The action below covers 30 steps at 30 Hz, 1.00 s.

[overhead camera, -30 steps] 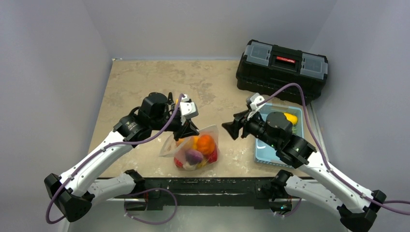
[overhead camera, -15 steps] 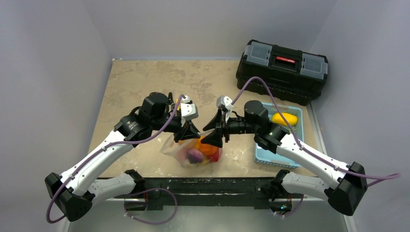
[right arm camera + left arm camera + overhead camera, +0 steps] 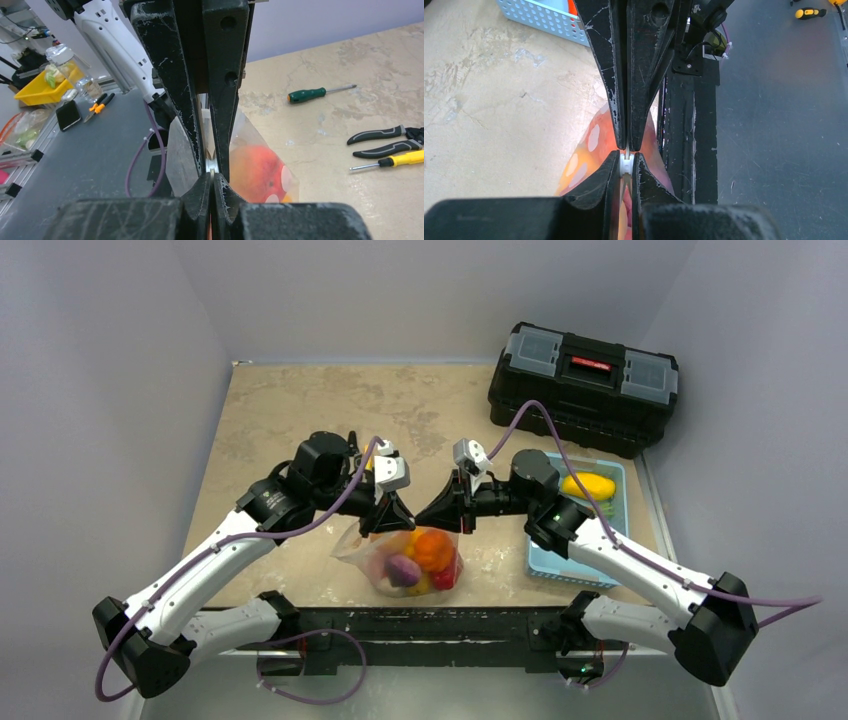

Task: Place the food in the zip-top bag and seal the zipper
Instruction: Zip the zipper food storage bag at the center of the board.

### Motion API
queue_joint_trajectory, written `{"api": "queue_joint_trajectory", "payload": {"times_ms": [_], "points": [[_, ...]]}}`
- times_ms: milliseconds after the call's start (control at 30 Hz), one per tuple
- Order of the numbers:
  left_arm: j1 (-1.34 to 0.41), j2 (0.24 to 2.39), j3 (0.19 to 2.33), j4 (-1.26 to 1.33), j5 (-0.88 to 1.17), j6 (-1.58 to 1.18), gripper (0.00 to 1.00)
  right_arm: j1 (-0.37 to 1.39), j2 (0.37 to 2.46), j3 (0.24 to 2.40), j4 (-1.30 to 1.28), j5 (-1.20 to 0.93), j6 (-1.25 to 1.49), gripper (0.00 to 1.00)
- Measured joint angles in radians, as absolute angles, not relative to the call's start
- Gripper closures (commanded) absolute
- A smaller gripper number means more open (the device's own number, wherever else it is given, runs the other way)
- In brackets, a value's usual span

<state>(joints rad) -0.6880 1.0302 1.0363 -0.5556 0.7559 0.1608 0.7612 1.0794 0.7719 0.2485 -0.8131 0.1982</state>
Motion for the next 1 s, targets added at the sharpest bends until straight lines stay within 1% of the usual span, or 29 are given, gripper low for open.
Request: {"api": "queue_joint_trajectory", "payload": {"times_ms": [267,367,433,533,633,767,1000], "points": [[-0.690,1.031,1.036,-0.556,0.761,0.161,1.00,0.752,1.080,0.768,0.245,-0.832,0.184,1.00],[-0.690,1.034,1.036,-0.558,0.746,0.161,1.00,0.756,1.081,0.774,0.215,-0.788,0.164,1.00],[-0.689,1.036,1.036,-0.559,0.716,0.160,1.00,0.782,1.071,0.774,0.199,-0.697,0.154,1.00],[-0.687,1.037,1.036,-0.556,0.681,0.159,1.00,0.869,1.017,0.746,0.183,-0.451,0.131,1.00],[-0.688,1.040,1.036,-0.534,0.657,0.160,1.00,0.925,0.979,0.731,0.172,-0.262,0.120,1.00],[-0.686,1.051,1.036,-0.501,0.618,0.160,1.00,0.936,0.953,0.712,0.178,-0.092,0.115,1.00],[-0.687,1.063,1.036,-0.484,0.588,0.161,1.00,0.938,0.888,0.681,0.146,0.107,0.111,1.00]]}}
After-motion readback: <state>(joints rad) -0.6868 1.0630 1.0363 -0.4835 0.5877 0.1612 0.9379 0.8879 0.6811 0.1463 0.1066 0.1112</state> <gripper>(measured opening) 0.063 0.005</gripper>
